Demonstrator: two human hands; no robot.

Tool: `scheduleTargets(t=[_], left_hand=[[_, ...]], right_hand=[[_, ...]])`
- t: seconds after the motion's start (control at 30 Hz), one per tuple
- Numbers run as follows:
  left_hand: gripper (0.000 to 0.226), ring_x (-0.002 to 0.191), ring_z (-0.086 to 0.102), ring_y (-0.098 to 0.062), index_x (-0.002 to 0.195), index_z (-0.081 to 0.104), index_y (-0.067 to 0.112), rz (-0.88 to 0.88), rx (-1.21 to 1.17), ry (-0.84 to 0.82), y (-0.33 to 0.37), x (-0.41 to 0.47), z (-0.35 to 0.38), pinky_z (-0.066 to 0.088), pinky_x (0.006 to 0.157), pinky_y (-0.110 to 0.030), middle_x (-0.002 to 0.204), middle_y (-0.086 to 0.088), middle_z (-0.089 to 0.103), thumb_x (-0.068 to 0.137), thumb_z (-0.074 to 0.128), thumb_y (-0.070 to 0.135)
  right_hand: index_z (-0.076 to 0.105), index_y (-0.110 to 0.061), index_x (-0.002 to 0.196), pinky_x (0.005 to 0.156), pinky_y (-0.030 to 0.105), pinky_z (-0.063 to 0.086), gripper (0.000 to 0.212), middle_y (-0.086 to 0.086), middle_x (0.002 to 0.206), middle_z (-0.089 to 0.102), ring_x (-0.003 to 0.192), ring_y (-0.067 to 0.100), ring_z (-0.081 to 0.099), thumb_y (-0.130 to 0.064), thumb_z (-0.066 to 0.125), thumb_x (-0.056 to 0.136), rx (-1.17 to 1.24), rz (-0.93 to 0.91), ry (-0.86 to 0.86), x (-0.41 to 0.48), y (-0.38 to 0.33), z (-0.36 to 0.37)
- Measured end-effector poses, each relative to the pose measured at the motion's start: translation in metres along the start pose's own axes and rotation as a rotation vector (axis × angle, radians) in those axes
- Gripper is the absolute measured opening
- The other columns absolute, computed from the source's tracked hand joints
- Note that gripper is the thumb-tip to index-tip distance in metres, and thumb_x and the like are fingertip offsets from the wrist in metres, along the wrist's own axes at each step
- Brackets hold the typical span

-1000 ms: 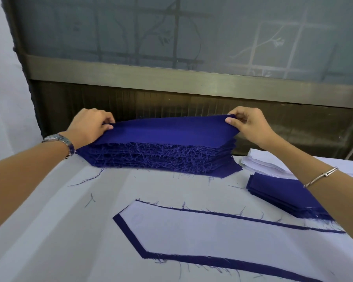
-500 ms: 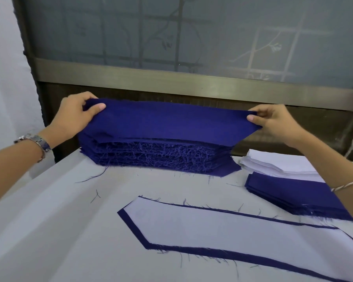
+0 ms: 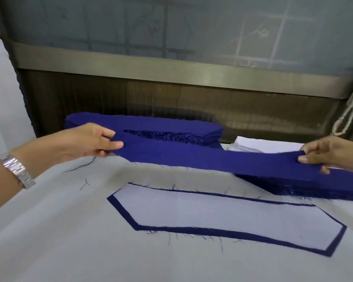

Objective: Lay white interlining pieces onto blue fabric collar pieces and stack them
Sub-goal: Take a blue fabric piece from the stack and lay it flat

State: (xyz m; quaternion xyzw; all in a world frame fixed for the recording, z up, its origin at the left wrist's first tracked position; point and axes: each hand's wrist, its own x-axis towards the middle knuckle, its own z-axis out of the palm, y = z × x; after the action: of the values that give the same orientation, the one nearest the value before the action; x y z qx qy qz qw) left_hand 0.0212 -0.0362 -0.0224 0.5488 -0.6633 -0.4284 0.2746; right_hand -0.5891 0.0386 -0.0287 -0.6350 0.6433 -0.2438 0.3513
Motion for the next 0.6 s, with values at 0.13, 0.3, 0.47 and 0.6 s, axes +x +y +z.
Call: scheduleTargets(t=[0.13,0.3,0.47,0.6], left_hand=[[0.028,0.06,0.053,-0.008,0.096,0.08,0.014,-0.028,0.055,-0.203,-0.015,-0.014,0.012,0.049,0.057,-0.017,0.091,-0.008,0.076,0.073,0.073,0.029],[0.039,0.061,0.048,-0.008,0.103,0.079,0.029,-0.008,0.154,-0.29,-0.037,-0.014,0.014,0.041,0.052,-0.013,0.099,-0.023,0.071,0.069,0.077,0.049],[0.071,0.056,0.047,-0.007,0.107,0.077,0.032,-0.024,0.275,-0.35,-0.052,-0.015,0.013,0.036,0.048,-0.013,0.083,-0.021,0.07,0.054,0.078,0.079],[0.069,0.049,0.046,-0.005,0.098,0.079,0.028,-0.047,0.295,-0.357,-0.055,-0.016,0.017,0.034,0.045,-0.013,0.066,-0.006,0.069,0.052,0.078,0.081]], right_hand=[[0.07,-0.003,0.095,0.043,0.018,0.04,0.036,0.015,0.061,0.059,0.041,0.017,0.048,-0.034,0.084,0.083,-0.049,0.065,-0.13,-0.014,0.047,-0.001],[0.065,0.0,0.105,0.042,0.018,0.04,0.024,0.017,0.069,0.063,0.044,0.016,0.054,-0.02,0.073,0.095,-0.013,0.075,-0.34,-0.017,0.079,0.006],[0.065,-0.006,0.11,0.047,0.019,0.047,0.02,0.017,0.087,0.071,0.052,0.013,0.06,-0.023,0.067,0.099,-0.002,0.067,-0.47,-0.018,0.084,0.019],[0.067,-0.014,0.103,0.048,0.018,0.046,0.018,0.015,0.083,0.07,0.053,0.014,0.058,-0.028,0.074,0.094,-0.009,0.099,-0.445,-0.026,0.079,0.027]])
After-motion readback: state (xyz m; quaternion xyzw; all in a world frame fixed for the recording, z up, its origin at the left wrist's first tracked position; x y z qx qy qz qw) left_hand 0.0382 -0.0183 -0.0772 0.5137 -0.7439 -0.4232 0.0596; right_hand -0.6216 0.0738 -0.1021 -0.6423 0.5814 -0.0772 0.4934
